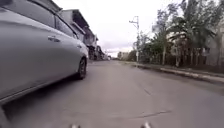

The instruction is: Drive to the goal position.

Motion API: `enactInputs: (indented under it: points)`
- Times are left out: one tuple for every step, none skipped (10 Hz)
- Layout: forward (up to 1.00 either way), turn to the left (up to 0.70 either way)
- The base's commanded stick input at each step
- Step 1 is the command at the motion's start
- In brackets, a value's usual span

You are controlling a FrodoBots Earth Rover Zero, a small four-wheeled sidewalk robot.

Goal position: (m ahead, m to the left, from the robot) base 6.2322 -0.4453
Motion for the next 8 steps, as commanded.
enactInputs:
  points:
    - [0.85, 0.00]
    - [0.85, 0.00]
    - [0.85, 0.00]
    - [0.85, 0.00]
    - [0.85, 0.00]
    - [0.85, 0.00]
    - [0.85, 0.00]
    - [0.85, 0.00]
